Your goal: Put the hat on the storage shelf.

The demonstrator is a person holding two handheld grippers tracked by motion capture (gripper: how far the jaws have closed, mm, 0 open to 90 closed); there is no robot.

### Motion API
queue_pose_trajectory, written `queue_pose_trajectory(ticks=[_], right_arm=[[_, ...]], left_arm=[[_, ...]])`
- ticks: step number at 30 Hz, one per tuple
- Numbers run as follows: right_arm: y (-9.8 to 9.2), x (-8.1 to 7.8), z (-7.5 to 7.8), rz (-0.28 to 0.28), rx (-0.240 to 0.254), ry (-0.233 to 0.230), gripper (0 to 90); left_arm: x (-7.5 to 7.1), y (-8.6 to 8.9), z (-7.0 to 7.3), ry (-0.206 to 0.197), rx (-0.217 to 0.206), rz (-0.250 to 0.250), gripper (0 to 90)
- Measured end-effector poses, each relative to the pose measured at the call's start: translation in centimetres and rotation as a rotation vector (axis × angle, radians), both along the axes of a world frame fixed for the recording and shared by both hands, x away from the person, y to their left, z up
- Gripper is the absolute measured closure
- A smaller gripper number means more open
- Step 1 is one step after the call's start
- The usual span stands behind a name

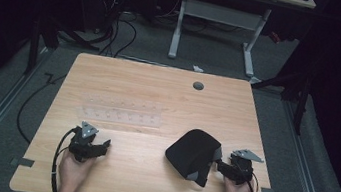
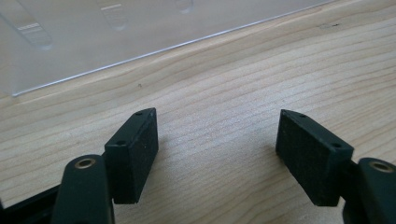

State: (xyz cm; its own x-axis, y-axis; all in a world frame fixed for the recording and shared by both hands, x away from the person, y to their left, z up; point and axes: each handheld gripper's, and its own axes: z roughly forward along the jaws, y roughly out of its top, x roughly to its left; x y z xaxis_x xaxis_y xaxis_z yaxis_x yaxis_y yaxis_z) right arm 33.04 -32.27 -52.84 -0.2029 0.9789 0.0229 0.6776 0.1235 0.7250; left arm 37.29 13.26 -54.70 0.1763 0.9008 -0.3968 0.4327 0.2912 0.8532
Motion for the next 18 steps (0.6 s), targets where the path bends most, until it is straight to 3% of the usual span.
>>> queue_pose_trajectory(ticks=[12,18], right_arm=[[-1.5,-1.9,0.9,0.009,0.085,-0.019,38.6],[-1.1,-2.6,2.3,0.029,0.119,-0.067,37.8]], left_arm=[[0.0,0.0,0.0,0.001,0.001,-0.002,29.8],[0.0,0.0,0.0,0.002,0.001,-0.002,29.8]])
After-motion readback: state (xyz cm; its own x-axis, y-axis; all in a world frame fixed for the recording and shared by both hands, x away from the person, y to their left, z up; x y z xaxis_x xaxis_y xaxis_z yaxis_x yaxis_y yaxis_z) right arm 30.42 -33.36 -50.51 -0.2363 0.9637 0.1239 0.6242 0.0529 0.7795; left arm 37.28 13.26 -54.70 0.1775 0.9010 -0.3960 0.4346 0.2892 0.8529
